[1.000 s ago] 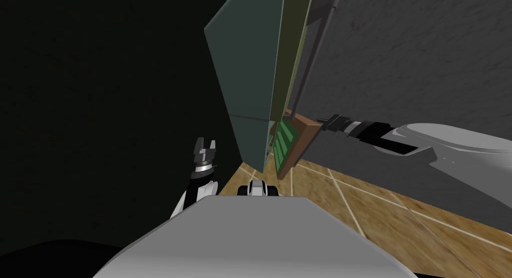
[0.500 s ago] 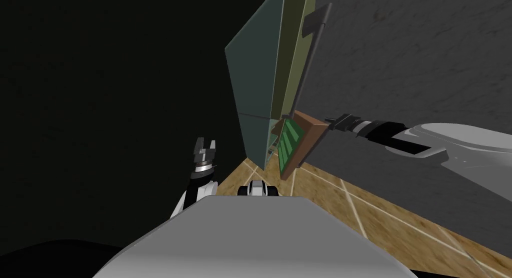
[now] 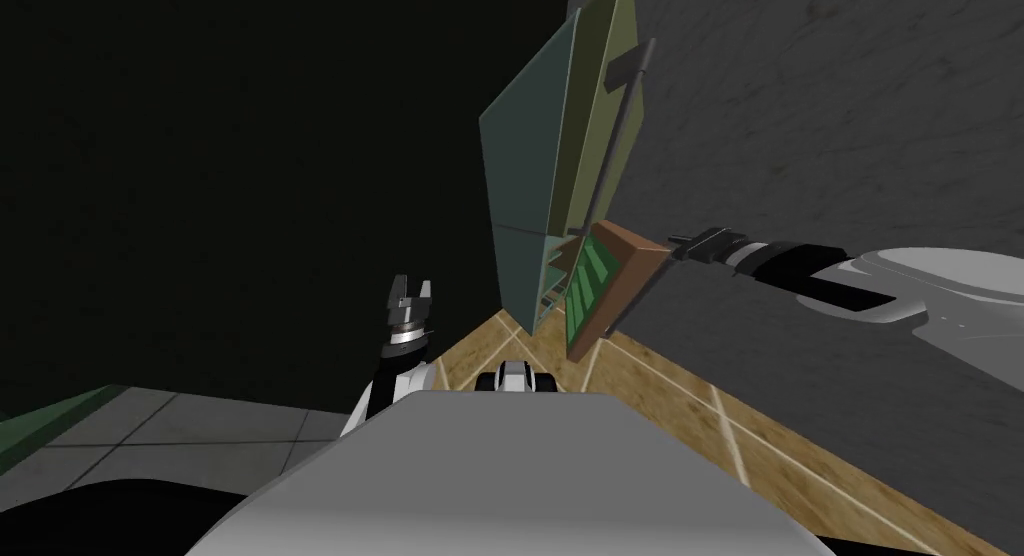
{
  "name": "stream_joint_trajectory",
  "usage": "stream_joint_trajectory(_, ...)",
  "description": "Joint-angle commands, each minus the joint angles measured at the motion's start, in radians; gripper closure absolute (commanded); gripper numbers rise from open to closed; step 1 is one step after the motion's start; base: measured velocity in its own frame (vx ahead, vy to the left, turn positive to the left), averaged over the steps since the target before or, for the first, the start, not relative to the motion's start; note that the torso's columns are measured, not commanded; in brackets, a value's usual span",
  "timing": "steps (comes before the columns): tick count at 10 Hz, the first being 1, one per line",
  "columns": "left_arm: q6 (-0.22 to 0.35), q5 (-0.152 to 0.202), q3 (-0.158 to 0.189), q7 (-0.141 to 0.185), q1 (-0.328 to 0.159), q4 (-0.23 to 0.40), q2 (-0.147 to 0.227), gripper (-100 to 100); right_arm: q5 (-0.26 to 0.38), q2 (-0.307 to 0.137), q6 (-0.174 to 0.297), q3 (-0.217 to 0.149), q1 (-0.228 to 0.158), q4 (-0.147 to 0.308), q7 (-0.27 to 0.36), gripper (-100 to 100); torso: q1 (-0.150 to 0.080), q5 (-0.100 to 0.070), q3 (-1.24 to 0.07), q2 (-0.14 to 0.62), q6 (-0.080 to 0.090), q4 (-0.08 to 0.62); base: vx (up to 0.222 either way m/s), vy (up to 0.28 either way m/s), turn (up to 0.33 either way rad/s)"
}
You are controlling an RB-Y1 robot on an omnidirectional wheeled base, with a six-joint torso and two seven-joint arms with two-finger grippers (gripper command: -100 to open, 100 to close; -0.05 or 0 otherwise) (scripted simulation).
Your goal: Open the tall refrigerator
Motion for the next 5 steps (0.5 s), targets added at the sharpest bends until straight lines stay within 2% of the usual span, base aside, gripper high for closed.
stream_joint_trajectory(1,0.0,0.0,0.0,0.0,-0.001,0.0,0.0,0,0.009,-0.003,-0.006,-0.007,-0.018,0.074,0.013,100,-0.002,0.0,0.004,0.008,-0.004,0.001,-0.314,-0.111,0.462)
stream_joint_trajectory(2,0.0,0.0,0.0,0.0,-0.001,0.0,0.0,0,0.009,-0.003,-0.006,-0.007,-0.018,0.115,0.013,100,-0.005,-0.001,0.006,0.011,-0.005,0.003,-0.207,-0.111,0.377)
stream_joint_trajectory(3,0.0,0.0,0.0,0.0,0.0,0.0,0.0,0,0.017,-0.008,-0.014,-0.014,-0.037,0.147,0.025,100,-0.006,-0.002,0.005,0.007,0.0,0.002,-0.262,-0.083,0.367)
stream_joint_trajectory(5,0.0,0.0,0.0,0.0,-0.001,0.0,0.0,0,0.017,-0.008,-0.014,-0.014,-0.037,0.212,0.025,100,-0.004,-0.001,0.008,0.012,0.0,0.003,-0.245,-0.089,0.44)
